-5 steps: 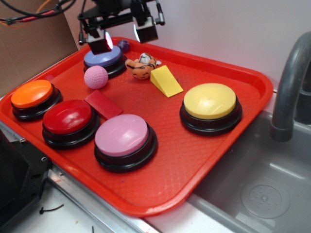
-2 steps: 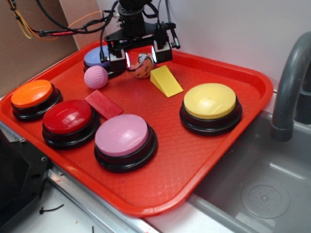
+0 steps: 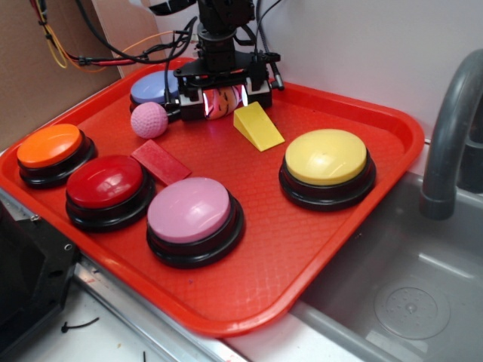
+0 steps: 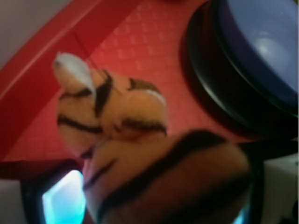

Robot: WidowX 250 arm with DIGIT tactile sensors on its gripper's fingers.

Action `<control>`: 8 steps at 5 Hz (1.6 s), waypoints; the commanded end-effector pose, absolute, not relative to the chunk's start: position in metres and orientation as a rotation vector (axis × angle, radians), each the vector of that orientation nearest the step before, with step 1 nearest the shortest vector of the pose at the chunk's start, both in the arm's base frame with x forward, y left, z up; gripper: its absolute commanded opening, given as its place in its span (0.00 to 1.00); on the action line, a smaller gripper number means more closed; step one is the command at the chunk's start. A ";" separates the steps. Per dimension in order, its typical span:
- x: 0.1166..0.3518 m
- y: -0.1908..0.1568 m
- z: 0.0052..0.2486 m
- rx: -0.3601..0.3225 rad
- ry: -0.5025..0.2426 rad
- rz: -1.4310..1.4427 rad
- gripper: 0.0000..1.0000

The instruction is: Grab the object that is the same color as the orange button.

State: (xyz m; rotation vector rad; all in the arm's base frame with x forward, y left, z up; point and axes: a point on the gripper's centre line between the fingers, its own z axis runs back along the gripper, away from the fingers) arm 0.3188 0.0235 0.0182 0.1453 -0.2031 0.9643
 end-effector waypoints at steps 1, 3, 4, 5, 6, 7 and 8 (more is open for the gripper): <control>0.332 0.036 0.030 0.087 -0.259 0.952 0.00; 0.331 0.026 0.043 0.074 -0.250 0.828 0.00; 0.317 0.007 0.080 0.007 -0.225 0.630 0.00; 0.297 -0.005 0.108 -0.050 -0.181 0.503 0.00; 0.267 -0.015 0.143 -0.115 -0.113 0.382 0.00; 0.246 -0.021 0.160 -0.130 -0.024 0.296 0.00; 0.231 -0.017 0.170 -0.122 -0.028 0.293 0.00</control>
